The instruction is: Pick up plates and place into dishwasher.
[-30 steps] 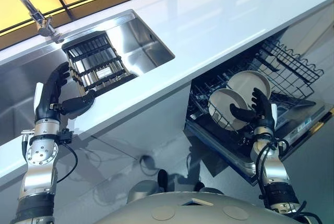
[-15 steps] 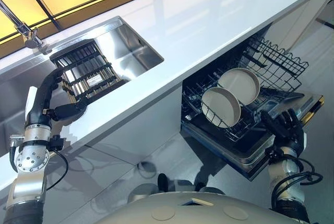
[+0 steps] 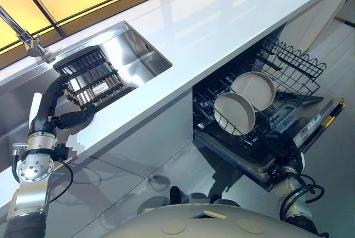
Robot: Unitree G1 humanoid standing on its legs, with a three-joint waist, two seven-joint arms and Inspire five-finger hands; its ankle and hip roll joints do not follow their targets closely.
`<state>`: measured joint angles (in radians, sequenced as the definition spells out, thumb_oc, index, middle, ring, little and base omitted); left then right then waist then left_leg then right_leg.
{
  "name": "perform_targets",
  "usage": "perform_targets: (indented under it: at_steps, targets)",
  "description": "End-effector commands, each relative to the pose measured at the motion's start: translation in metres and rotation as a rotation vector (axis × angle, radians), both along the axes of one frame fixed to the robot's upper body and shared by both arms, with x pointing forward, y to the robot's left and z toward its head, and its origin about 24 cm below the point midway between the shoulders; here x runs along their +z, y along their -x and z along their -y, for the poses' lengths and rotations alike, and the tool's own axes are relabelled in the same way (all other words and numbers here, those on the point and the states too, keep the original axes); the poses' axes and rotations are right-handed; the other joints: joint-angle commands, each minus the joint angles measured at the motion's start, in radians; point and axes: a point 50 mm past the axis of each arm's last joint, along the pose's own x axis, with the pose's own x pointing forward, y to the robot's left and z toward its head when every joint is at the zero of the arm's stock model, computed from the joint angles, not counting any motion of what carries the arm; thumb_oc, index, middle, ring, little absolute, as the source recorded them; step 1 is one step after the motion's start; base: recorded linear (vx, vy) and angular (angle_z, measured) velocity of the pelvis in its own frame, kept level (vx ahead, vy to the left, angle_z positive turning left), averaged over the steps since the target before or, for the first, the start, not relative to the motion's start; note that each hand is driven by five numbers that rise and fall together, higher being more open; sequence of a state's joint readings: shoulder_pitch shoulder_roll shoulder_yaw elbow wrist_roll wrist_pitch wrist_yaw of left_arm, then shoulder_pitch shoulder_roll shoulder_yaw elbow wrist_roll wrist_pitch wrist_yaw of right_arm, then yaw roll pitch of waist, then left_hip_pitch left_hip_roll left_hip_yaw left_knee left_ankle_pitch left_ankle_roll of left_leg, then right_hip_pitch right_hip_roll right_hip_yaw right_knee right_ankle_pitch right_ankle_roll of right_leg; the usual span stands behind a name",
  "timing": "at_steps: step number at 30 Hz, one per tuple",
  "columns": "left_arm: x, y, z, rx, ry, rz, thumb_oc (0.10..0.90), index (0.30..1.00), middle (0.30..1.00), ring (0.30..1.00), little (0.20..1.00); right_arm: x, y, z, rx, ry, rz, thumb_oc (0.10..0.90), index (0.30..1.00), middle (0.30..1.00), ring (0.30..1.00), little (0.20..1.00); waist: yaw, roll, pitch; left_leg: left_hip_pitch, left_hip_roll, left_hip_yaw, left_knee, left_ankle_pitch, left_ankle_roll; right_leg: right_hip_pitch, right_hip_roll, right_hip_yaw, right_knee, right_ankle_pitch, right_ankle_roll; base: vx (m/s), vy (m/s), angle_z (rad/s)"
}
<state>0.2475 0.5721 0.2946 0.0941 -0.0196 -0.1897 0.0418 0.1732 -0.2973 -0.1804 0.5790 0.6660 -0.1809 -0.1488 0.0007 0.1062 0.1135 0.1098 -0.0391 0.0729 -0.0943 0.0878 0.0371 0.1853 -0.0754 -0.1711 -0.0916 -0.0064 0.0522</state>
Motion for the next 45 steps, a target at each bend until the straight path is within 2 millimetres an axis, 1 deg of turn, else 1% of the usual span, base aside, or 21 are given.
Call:
perform_targets:
  at_steps: [1, 6, 10, 11, 12, 14, 16, 17, 19, 21, 22, 26, 28, 30, 31, 34, 36, 38, 40, 42, 45]
  targets:
    - [0.052, -0.027, -0.006, -0.026, -0.091, 0.198, 0.8, 0.9, 0.9, 0.9, 0.9, 0.041, -0.051, 0.013, 0.107, 0.049, 0.211, 0.8, 0.9, 0.9, 0.9, 0.9, 0.02, 0.02, 0.02, 0.054, -0.032, -0.004, 0.016, -0.132, -0.017, -0.076, 0.015, -0.034, 0.124, -0.084, 0.023, 0.04, 0.054, 0.12]
    - [0.05, -0.03, -0.001, -0.051, -0.077, 0.186, 0.8, 0.9, 0.9, 0.9, 0.9, 0.04, -0.064, 0.001, 0.259, 0.007, 0.202, 0.8, 0.9, 0.9, 0.9, 0.9, 0.041, 0.029, 0.026, 0.05, -0.036, -0.024, 0.016, -0.124, -0.02, -0.073, 0.01, -0.046, 0.131, -0.087, 0.018, 0.04, 0.033, 0.08]
    - [0.048, -0.032, 0.002, -0.06, -0.074, 0.179, 0.8, 0.9, 0.9, 0.9, 0.9, 0.036, -0.072, -0.012, 0.368, -0.047, 0.188, 0.8, 0.9, 0.9, 0.9, 0.9, 0.054, 0.031, 0.028, 0.047, -0.037, -0.037, 0.018, -0.119, -0.022, -0.072, 0.007, -0.056, 0.139, -0.092, 0.016, 0.04, 0.032, 0.08]
    - [0.048, -0.032, 0.003, -0.063, -0.075, 0.175, 0.8, 0.9, 0.9, 0.9, 0.9, 0.035, -0.074, -0.018, 0.409, -0.084, 0.186, 0.8, 0.9, 0.9, 0.9, 0.9, 0.061, 0.031, 0.029, 0.045, -0.038, -0.043, 0.018, -0.117, -0.023, -0.071, 0.006, -0.06, 0.142, -0.092, 0.014, 0.04, 0.029, 0.07]
    - [0.048, -0.033, 0.003, -0.064, -0.074, 0.175, 0.8, 0.9, 0.9, 0.9, 0.9, 0.034, -0.075, -0.019, 0.417, -0.092, 0.186, 0.8, 0.9, 0.9, 0.9, 0.9, 0.062, 0.031, 0.029, 0.046, -0.039, -0.044, 0.019, -0.116, -0.023, -0.071, 0.006, -0.061, 0.143, -0.093, 0.014, 0.06, 0.034, 0.04]
    - [0.046, -0.033, 0.005, -0.068, -0.071, 0.167, 0.8, 0.9, 0.9, 0.9, 0.9, 0.033, -0.082, -0.035, 0.503, -0.193, 0.21, 0.8, 0.9, 0.9, 0.9, 0.9, 0.077, 0.03, 0.031, 0.046, -0.04, -0.055, 0.022, -0.112, -0.023, -0.066, 0.003, -0.072, 0.15, -0.096, 0.01, 0.07, 0.038, 0.04]
    - [0.044, -0.034, 0.007, -0.071, -0.068, 0.16, 0.8, 0.9, 0.9, 0.9, 0.9, 0.039, -0.09, -0.048, 0.581, -0.255, 0.273, 0.8, 0.9, 0.9, 0.9, 0.9, 0.089, 0.032, 0.032, 0.044, -0.041, -0.064, 0.025, -0.109, -0.023, -0.065, 0.0, -0.081, 0.155, -0.097, 0.008, 0.06, 0.042, 0.06]
    - [0.044, -0.034, 0.007, -0.071, -0.067, 0.159, 0.8, 0.9, 0.9, 0.9, 0.9, 0.04, -0.092, -0.05, 0.596, -0.272, 0.289, 0.8, 0.9, 0.9, 0.9, 0.9, 0.091, 0.032, 0.033, 0.044, -0.042, -0.066, 0.025, -0.108, -0.023, -0.064, -0.001, -0.083, 0.156, -0.097, 0.008, 0.07, 0.049, 0.04]
    - [0.041, -0.034, 0.008, -0.076, -0.058, 0.151, 0.8, 0.9, 0.9, 0.9, 0.9, 0.052, -0.103, -0.07, 0.682, -0.351, 0.402, 0.8, 0.9, 0.9, 0.9, 0.9, 0.109, 0.036, 0.035, 0.043, -0.045, -0.078, 0.029, -0.106, -0.021, -0.06, -0.005, -0.096, 0.162, -0.099, 0.005, 0.08, 0.056, 0.08]
    - [0.039, -0.033, 0.009, -0.077, -0.055, 0.147, 0.8, 0.9, 0.9, 0.9, 0.9, 0.059, -0.109, -0.078, 0.716, -0.358, 0.451, 0.8, 0.9, 0.9, 0.9, 0.9, 0.118, 0.038, 0.035, 0.041, -0.047, -0.084, 0.031, -0.105, -0.02, -0.059, -0.008, -0.103, 0.164, -0.1, 0.005, 0.06, 0.05, 0.14]
    - [0.037, -0.034, 0.012, -0.081, -0.048, 0.139, 0.8, 0.9, 0.9, 0.9, 0.9, 0.069, -0.118, -0.087, 0.751, -0.333, 0.501, 0.8, 0.9, 0.9, 0.9, 0.9, 0.134, 0.041, 0.033, 0.04, -0.049, -0.09, 0.032, -0.104, -0.02, -0.057, -0.012, -0.113, 0.165, -0.1, 0.004, 0.06, 0.056, 0.06]
    - [0.032, -0.035, 0.015, -0.084, -0.031, 0.129, 0.8, 0.9, 0.9, 0.9, 0.9, 0.099, -0.146, -0.105, 0.818, -0.233, 0.59, 0.8, 0.9, 0.9, 0.9, 0.9, 0.165, 0.049, 0.031, 0.036, -0.055, -0.105, 0.034, -0.098, -0.021, -0.052, -0.017, -0.134, 0.16, -0.097, -0.001, 0.06, 0.078, 0.07]
    - [0.028, -0.036, 0.018, -0.091, -0.021, 0.123, 0.8, 0.9, 0.9, 0.9, 0.9, 0.12, -0.163, -0.115, 0.84, -0.174, 0.637, 0.8, 0.9, 0.9, 0.9, 0.9, 0.185, 0.053, 0.03, 0.032, -0.06, -0.112, 0.039, -0.096, -0.023, -0.047, -0.02, -0.145, 0.152, -0.092, -0.004, 0.06, 0.088, 0.1]
    - [0.026, -0.037, 0.02, -0.102, -0.014, 0.116, 0.8, 0.9, 0.9, 0.9, 0.9, 0.141, -0.18, -0.121, 0.834, -0.13, 0.687, 0.8, 0.9, 0.9, 0.9, 0.9, 0.205, 0.055, 0.027, 0.027, -0.065, -0.124, 0.047, -0.097, -0.023, -0.042, -0.021, -0.153, 0.141, -0.086, -0.008, 0.05, 0.076, 0.04]
    - [0.025, -0.038, 0.021, -0.108, -0.011, 0.115, 0.8, 0.9, 0.9, 0.9, 0.9, 0.155, -0.19, -0.126, 0.831, -0.109, 0.72, 0.8, 0.9, 0.9, 0.9, 0.9, 0.217, 0.055, 0.028, 0.024, -0.068, -0.132, 0.053, -0.098, -0.023, -0.039, -0.021, -0.158, 0.133, -0.081, -0.01, 0.05, 0.058, 0.1]
    - [0.023, -0.04, 0.023, -0.128, -0.007, 0.107, 0.8, 0.9, 0.9, 0.9, 0.9, 0.181, -0.206, -0.133, 0.801, -0.05, 0.789, 0.8, 0.9, 0.9, 0.9, 0.9, 0.246, 0.052, 0.024, 0.017, -0.077, -0.15, 0.063, -0.1, -0.021, -0.032, -0.023, -0.168, 0.123, -0.075, -0.012, 0.03, 0.028, 0.18]
    - [0.023, -0.041, 0.022, -0.137, 0.0, 0.109, 0.8, 0.9, 0.9, 0.9, 0.9, 0.193, -0.212, -0.134, 0.756, -0.008, 0.823, 0.8, 0.9, 0.9, 0.9, 0.9, 0.26, 0.048, 0.022, 0.014, -0.079, -0.16, 0.067, -0.1, -0.019, -0.031, -0.024, -0.174, 0.126, -0.076, -0.013, 0.02, 0.006, 0.18]
    - [0.023, -0.041, 0.023, -0.146, 0.005, 0.105, 0.8, 0.9, 0.9, 0.9, 0.9, 0.205, -0.215, -0.132, 0.688, 0.078, 0.856, 0.8, 0.9, 0.9, 0.9, 0.9, 0.272, 0.045, 0.019, 0.013, -0.082, -0.167, 0.069, -0.101, -0.017, -0.031, -0.026, -0.181, 0.13, -0.077, -0.014, 0.02, 0.01, 0.19]
    - [0.02, -0.041, 0.024, -0.154, 0.007, 0.098, 0.8, 0.9, 0.9, 0.9, 0.9, 0.211, -0.216, -0.132, 0.646, 0.14, 0.868, 0.8, 0.9, 0.9, 0.9, 0.9, 0.277, 0.043, 0.017, 0.015, -0.084, -0.17, 0.069, -0.101, -0.015, -0.029, -0.025, -0.184, 0.133, -0.077, -0.015, 0.02, 0.017, 0.21]
    - [0.017, -0.04, 0.025, -0.16, 0.014, 0.095, 0.8, 0.9, 0.9, 0.9, 0.9, 0.211, -0.214, -0.134, 0.619, 0.203, 0.856, 0.8, 0.9, 0.9, 0.9, 0.9, 0.276, 0.04, 0.017, 0.02, -0.086, -0.17, 0.067, -0.102, -0.011, -0.03, -0.025, -0.183, 0.141, -0.08, -0.014, 0.01, 0.011, 0.21]
    - [0.015, -0.039, 0.026, -0.165, 0.015, 0.095, 0.8, 0.9, 0.9, 0.9, 0.9, 0.205, -0.209, -0.133, 0.618, 0.29, 0.816, 0.8, 0.9, 0.9, 0.9, 0.9, 0.269, 0.034, 0.017, 0.025, -0.087, -0.167, 0.061, -0.103, -0.006, -0.033, -0.024, -0.179, 0.144, -0.078, -0.011, 0.0, -0.002, 0.02]
